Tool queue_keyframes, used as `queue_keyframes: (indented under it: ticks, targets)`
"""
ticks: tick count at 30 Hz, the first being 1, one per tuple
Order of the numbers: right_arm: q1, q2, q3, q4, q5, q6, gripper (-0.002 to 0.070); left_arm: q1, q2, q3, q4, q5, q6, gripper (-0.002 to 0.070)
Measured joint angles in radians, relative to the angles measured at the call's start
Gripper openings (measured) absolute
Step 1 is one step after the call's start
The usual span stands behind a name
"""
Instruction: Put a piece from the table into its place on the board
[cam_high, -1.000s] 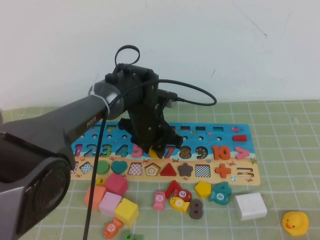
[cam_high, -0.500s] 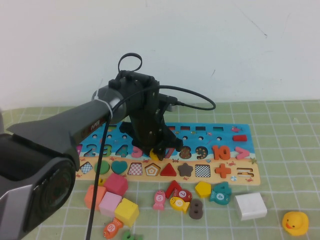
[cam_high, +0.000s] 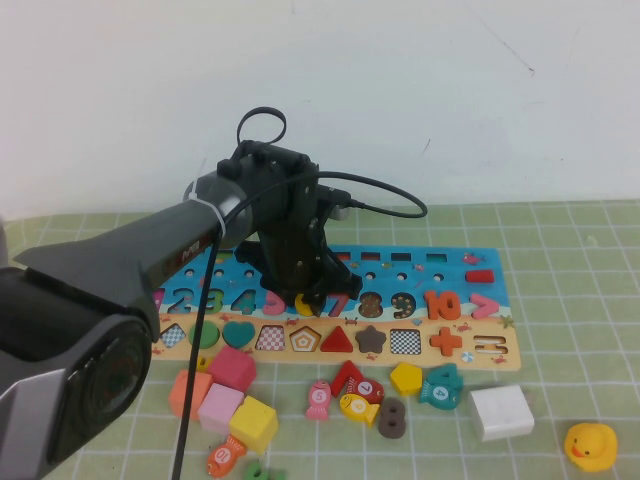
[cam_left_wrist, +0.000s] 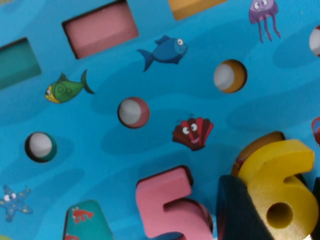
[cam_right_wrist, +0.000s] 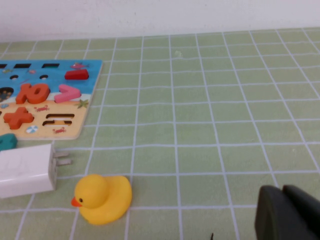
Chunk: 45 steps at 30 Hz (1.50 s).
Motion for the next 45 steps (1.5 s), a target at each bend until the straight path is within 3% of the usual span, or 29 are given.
queue_keyframes:
  ticks: [18, 26, 35, 39, 43, 45]
  targets:
    - [0.000, 0.000, 0.000, 0.000, 0.000, 0.000, -0.0001, 0.003, 0.000, 0.000, -0.030, -0.001, 0.002, 0.0293]
    - [0.000, 0.000, 0.000, 0.000, 0.000, 0.000, -0.0001, 0.003, 0.000, 0.000, -0.037, -0.001, 0.001, 0.0378]
    - [0.000, 0.000, 0.000, 0.000, 0.000, 0.000, -0.0001, 0.003, -0.122, 0.000, 0.006, 0.055, 0.058, 0.0386]
    - [0.000, 0.000, 0.000, 0.000, 0.000, 0.000, -0.0001, 0.003, -0.197, 0.000, 0.036, 0.107, 0.084, 0.0305]
    - [0.000, 0.000, 0.000, 0.000, 0.000, 0.000, -0.0001, 0.003, -0.287, 0.044, 0.030, 0.112, 0.122, 0.0101]
    - [0.000, 0.000, 0.000, 0.000, 0.000, 0.000, -0.0001, 0.003, -0.342, 0.093, 0.027, 0.093, 0.128, 0.0046]
